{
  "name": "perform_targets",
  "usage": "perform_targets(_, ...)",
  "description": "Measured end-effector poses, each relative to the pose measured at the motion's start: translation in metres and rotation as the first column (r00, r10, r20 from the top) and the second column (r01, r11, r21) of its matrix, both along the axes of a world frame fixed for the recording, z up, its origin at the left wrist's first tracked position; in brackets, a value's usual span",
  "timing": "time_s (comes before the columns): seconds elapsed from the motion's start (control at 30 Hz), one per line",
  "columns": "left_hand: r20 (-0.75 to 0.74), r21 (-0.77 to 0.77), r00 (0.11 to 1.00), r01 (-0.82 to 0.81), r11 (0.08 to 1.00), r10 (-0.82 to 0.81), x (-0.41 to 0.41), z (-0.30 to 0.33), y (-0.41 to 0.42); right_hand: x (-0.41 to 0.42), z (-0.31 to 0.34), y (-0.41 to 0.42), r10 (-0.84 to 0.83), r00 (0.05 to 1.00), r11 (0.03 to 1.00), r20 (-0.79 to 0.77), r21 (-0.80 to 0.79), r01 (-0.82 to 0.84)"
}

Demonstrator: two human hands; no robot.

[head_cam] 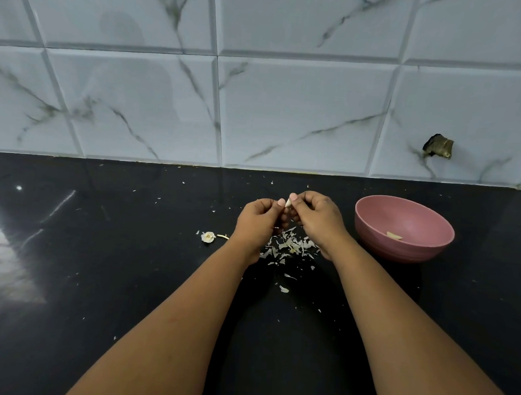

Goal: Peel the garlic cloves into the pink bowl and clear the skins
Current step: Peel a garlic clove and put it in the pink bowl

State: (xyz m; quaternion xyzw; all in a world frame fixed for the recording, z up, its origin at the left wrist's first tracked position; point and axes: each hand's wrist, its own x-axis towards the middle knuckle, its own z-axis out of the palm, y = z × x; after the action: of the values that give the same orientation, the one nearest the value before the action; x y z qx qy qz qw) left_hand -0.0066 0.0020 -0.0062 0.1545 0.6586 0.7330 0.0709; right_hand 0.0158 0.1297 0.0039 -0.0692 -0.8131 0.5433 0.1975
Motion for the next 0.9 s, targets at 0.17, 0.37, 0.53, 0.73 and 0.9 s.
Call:
perform_targets(0.17,-0.045,0.0,0.999,-0.008,1.0,0.008,0.001,0.0,0.002,0.0,0.001,-0.002,0.027,0.999,0.986,-0.027,-0.161,-0.032)
perform_targets(0.37,-0.07,0.033,0.997,0.032,0.999,-0.03,0.004,0.002,0.002,0.002,0.005,-0.009,0.145,0.989,0.86,-0.032,-0.49,-0.142)
perform_targets(0.53,-0.095,0.029,0.995,0.025,0.999,-0.022,0.004,0.003,0.001,0.005,0.009,-0.007,0.232,0.971,0.71,-0.05,-0.673,-0.205)
perform_targets(0.73,-0.085,0.031,0.996,0.006,1.0,-0.003,0.006,0.004,0.002,0.006,0.01,-0.003,0.238,0.97,0.717,-0.058,-0.663,-0.216)
perform_targets(0.9,-0.058,0.001,0.997,-0.043,0.999,0.043,0.003,0.003,0.001,0.006,0.012,-0.001,0.267,0.961,0.693,-0.072,-0.679,-0.244)
